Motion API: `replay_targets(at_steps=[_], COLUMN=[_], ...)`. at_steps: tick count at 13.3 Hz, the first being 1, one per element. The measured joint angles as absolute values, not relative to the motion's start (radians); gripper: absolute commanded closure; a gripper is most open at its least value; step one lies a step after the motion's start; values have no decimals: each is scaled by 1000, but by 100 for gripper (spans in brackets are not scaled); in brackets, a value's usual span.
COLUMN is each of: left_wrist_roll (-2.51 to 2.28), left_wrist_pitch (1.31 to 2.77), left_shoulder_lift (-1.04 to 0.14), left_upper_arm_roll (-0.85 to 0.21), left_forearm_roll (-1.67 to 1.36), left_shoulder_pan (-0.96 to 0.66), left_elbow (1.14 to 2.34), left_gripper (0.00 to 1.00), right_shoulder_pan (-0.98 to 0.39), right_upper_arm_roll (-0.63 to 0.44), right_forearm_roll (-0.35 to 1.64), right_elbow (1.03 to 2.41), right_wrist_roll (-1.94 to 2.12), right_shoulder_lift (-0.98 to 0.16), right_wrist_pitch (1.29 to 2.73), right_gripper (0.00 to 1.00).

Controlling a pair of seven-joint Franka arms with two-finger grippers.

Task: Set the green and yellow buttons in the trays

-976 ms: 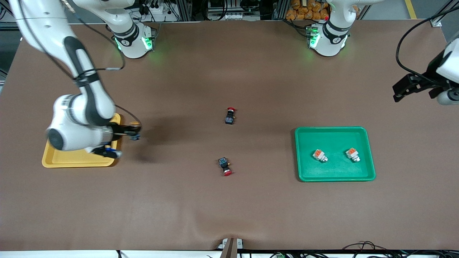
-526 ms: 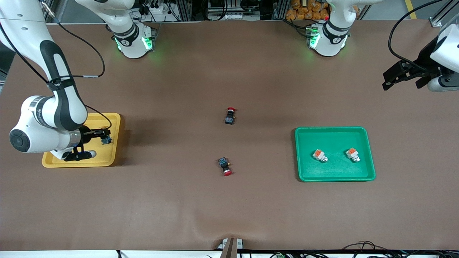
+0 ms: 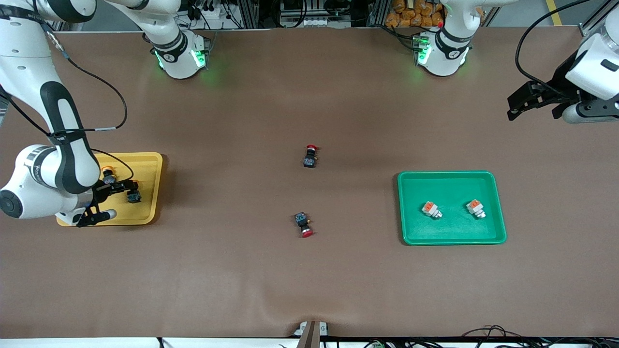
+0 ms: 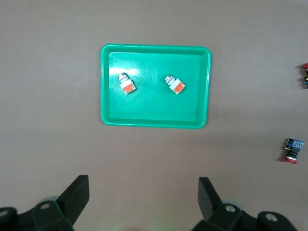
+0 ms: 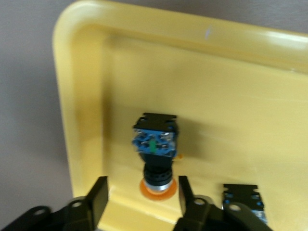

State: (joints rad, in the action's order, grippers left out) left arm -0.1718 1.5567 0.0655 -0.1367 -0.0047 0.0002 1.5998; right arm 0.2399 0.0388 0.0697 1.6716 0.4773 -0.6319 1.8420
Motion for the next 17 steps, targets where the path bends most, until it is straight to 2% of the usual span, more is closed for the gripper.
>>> replay_targets(at_steps=[3, 8, 14, 17], left_wrist_roll=[-172, -172, -172, -172], left_wrist_pitch=[1557, 1557, 1557, 1557], left_shoulder_lift=[66, 68, 72, 72], left_upper_arm_roll=[-136, -136, -136, -132], left_forearm_roll=[-5, -5, -5, -5], left_shoulder_pan=[2, 2, 3, 4], left_elbow=[1600, 1600, 1600, 1599], left_gripper=[0, 0, 0, 0], right_shoulder_pan=[220, 162, 153, 108], right_upper_arm_roll=[78, 82, 77, 72], right_forearm_roll=[70, 60, 50, 53], right_elbow=[1564, 1370, 1208, 1162], right_wrist_roll=[481, 480, 477, 290], right_shoulder_lift=[-630, -627, -593, -544], right_wrist_pitch=[1726, 1563, 1475, 1415], right_gripper=[0, 0, 0, 0])
